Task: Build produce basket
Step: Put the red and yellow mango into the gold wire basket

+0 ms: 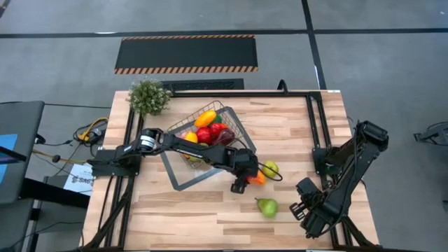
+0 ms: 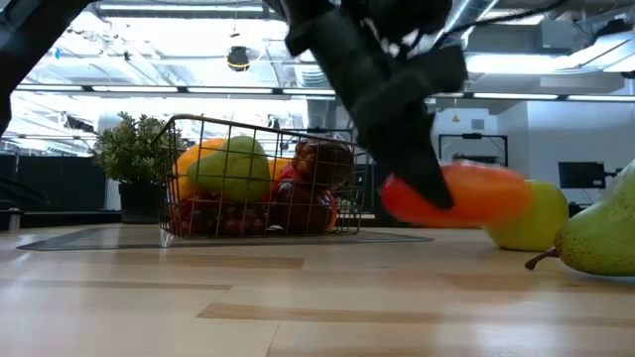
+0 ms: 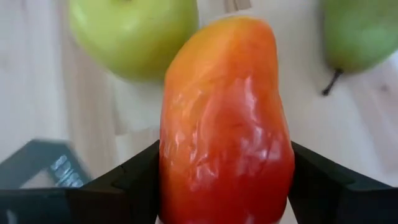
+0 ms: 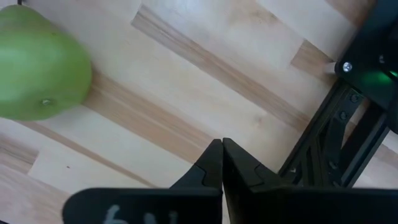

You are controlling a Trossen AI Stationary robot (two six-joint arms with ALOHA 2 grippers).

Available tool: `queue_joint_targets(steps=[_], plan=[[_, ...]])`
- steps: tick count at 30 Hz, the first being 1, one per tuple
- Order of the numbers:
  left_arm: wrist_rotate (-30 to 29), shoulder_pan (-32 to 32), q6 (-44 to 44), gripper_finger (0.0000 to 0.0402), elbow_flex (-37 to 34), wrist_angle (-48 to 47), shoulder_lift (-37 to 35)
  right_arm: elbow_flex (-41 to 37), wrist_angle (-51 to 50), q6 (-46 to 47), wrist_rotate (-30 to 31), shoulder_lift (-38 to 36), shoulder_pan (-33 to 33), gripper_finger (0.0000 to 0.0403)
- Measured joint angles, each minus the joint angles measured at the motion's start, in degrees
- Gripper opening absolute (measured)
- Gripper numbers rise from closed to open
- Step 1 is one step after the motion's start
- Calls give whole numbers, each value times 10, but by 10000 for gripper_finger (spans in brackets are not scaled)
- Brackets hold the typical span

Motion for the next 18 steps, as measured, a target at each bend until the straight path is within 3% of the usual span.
queue_joint_targets(steps=[8,18], plan=[[-30,24,-20,254,82,-139,-61,0,0,0,6,0,-2,19],[-164,87,-82,256,44,-222,-203,0,5,0,15,0,-5,22]])
